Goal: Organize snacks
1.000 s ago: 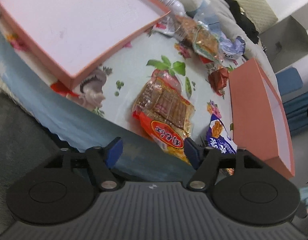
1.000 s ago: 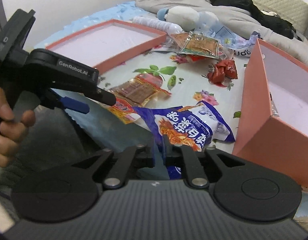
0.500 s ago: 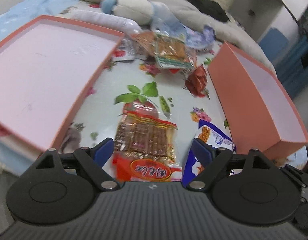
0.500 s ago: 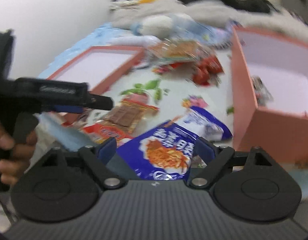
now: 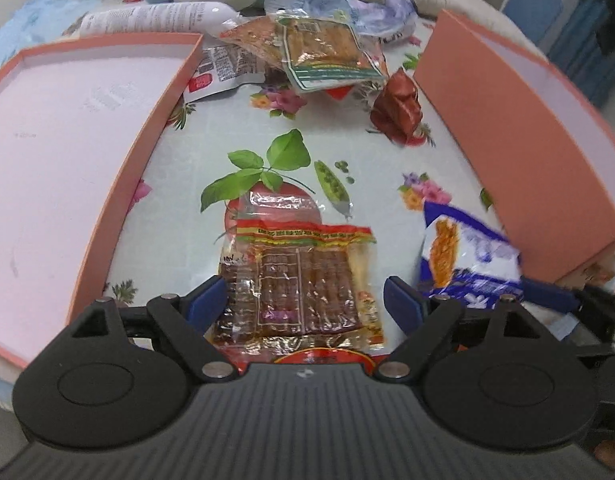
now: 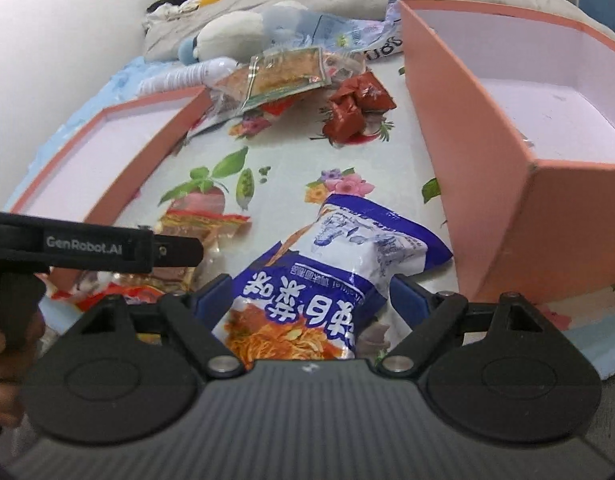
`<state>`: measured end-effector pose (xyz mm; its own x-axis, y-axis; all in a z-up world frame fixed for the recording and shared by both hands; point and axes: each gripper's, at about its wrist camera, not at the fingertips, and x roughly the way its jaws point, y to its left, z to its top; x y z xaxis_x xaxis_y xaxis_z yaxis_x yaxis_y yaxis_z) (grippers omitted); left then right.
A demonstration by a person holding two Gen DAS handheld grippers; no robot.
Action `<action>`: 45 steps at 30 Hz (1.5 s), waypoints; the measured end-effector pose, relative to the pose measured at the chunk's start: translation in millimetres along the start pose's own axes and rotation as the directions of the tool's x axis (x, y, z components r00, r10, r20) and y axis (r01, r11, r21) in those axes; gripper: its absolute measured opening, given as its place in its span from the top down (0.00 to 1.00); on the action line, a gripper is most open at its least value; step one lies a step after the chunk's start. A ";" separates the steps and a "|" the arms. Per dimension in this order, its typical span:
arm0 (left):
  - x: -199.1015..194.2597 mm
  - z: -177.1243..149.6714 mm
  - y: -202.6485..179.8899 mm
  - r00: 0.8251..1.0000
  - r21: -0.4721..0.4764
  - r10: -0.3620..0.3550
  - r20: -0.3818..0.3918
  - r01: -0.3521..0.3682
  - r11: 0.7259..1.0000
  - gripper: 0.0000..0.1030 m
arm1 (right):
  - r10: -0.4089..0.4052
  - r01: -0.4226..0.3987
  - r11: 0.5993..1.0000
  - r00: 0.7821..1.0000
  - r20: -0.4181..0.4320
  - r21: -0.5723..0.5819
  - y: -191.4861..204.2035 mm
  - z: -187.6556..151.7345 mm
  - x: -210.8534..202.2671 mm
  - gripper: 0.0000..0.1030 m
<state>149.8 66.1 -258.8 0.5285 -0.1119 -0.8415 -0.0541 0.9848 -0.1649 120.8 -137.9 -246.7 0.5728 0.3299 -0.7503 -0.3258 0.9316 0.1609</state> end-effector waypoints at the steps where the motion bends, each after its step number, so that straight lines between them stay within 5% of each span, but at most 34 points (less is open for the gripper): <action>1: 2.2 -0.7 -1.3 1.000 0.013 0.007 -0.002 -0.007 1.000 0.15 | -0.007 0.007 1.000 1.000 -0.002 -0.016 1.3 -1.2 2.4 0.20; 10: 11.7 -6.8 -15.2 0.994 0.124 0.104 0.036 -0.108 0.986 0.31 | -0.027 0.025 0.992 1.000 -0.012 -0.127 5.9 -6.1 17.5 0.35; 15: 9.7 -10.8 -19.0 0.990 0.156 0.128 0.056 -0.135 0.978 0.45 | -0.011 0.012 0.990 1.000 0.009 -0.137 3.4 -2.5 14.3 0.58; 18: 6.1 -10.2 -20.3 0.991 0.141 0.118 0.063 -0.126 0.982 0.46 | 0.001 0.002 0.991 1.000 0.023 -0.131 2.2 -0.4 9.1 0.66; 31: -24.6 -7.9 -12.8 0.994 -0.025 0.057 0.089 -0.055 0.998 0.47 | 0.038 -0.031 0.995 0.997 0.074 -0.091 -3.3 9.3 -26.7 0.71; 45: -104.9 -0.2 -18.2 0.981 -0.137 -0.015 0.193 0.043 0.990 0.47 | 0.061 -0.050 0.997 0.981 0.185 -0.060 -4.6 32.0 -100.9 0.71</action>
<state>95.2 59.8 -167.6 0.6831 -0.0993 -0.7235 -0.1474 0.9516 -0.2698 88.5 -170.6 -151.3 0.6814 0.4082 -0.6075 -0.3987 0.9031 0.1596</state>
